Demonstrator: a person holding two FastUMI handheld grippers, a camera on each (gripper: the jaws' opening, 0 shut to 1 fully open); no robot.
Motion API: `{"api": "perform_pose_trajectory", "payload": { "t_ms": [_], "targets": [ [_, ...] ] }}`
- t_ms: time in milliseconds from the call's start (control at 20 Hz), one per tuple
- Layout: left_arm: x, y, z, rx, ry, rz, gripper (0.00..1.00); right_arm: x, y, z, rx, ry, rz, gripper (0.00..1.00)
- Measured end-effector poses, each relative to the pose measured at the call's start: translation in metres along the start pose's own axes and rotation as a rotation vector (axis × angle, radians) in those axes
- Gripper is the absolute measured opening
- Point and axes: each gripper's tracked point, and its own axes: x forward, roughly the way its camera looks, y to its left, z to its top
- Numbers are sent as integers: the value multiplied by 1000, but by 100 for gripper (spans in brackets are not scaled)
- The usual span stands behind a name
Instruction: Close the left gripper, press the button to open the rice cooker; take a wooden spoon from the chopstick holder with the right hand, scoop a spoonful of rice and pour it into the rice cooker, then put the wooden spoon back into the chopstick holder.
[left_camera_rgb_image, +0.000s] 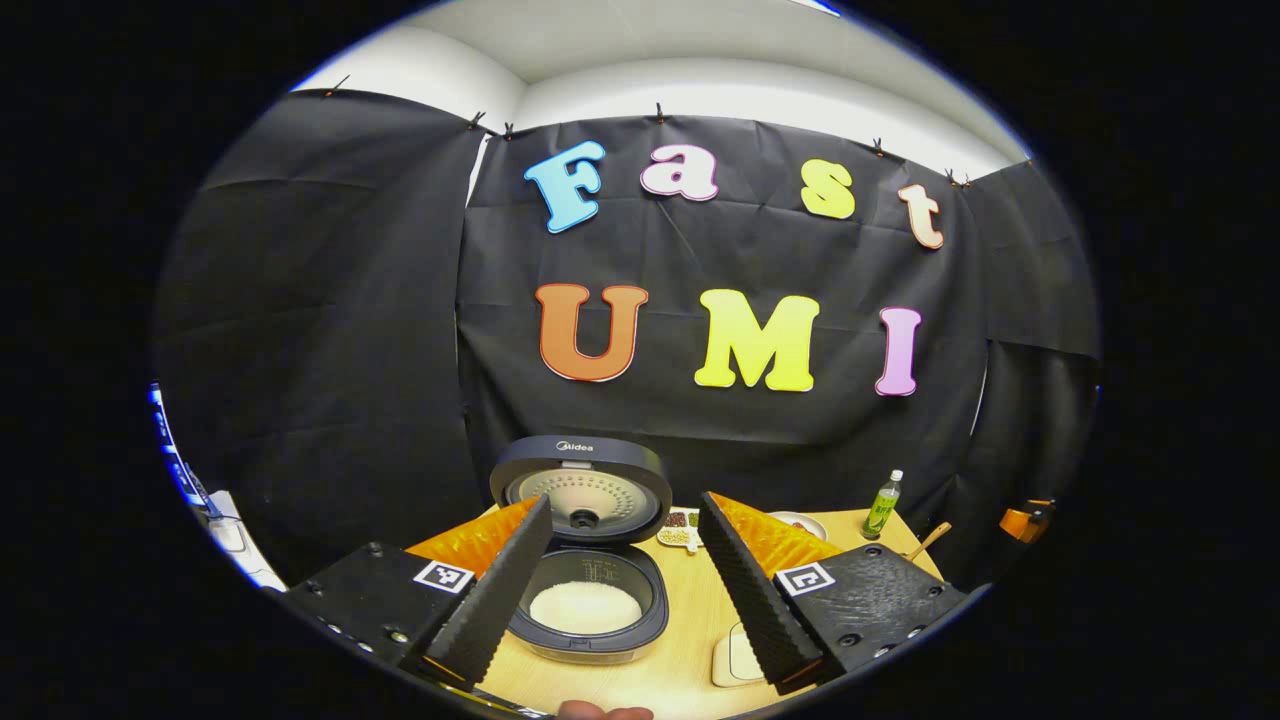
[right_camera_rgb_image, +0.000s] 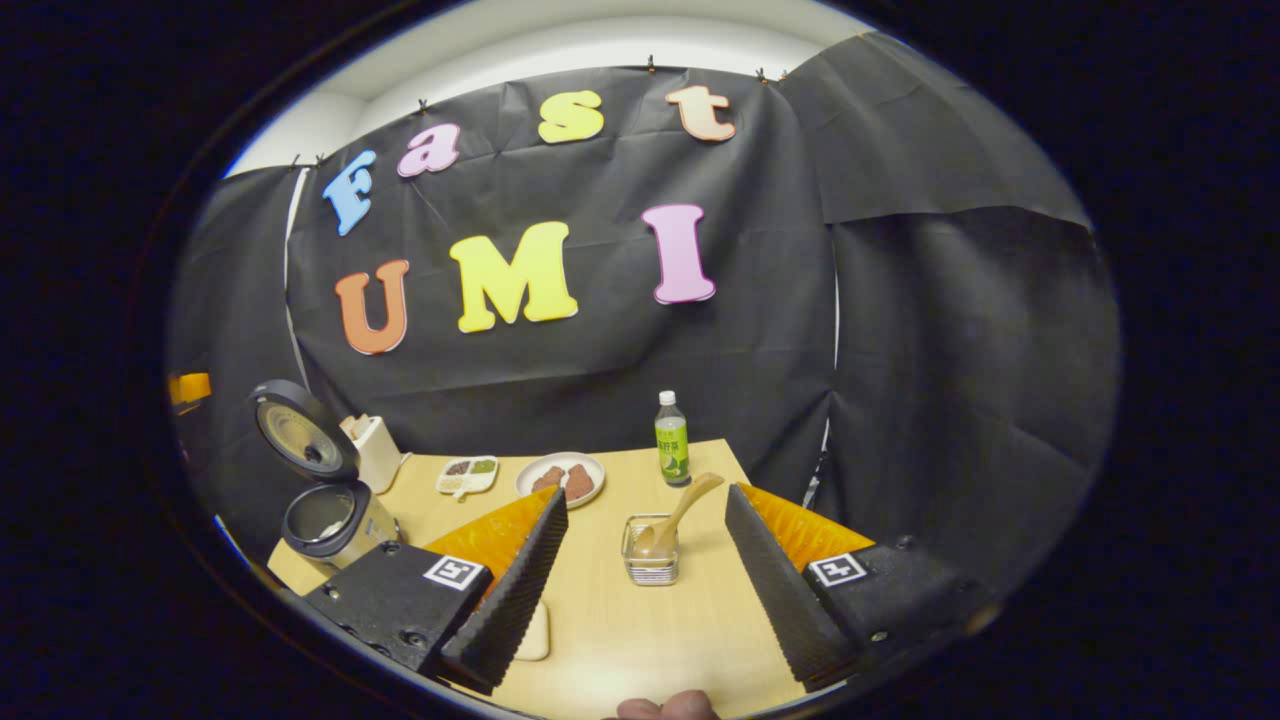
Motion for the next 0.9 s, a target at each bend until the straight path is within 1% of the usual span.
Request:
{"api": "perform_pose_trajectory", "payload": {
  "t_ms": [100,150,250,300,400,550,750,900],
  "targets": [
    [-10,-10,-7,4,-1,9,94,25,-2,-11,-5,33,30,99],
    [-13,-15,-12,9,-4,12,94,41,-4,-24,-4,68,40,100],
    [-15,-21,-24,-3,12,48,94,72,-7,-48,28,137,61,100],
    [-17,-26,-28,-5,25,47,94,88,-9,-57,46,161,63,100],
    [-14,-34,-38,7,54,58,94,118,-17,-72,69,199,53,100],
    [-11,-30,-46,-1,99,112,94,160,-26,-89,81,234,41,100],
    [-12,-31,-53,-11,128,148,95,209,-36,-108,34,276,27,100],
    [-11,-32,-60,-7,153,164,94,236,-39,-123,16,314,25,99]
  ]
}}
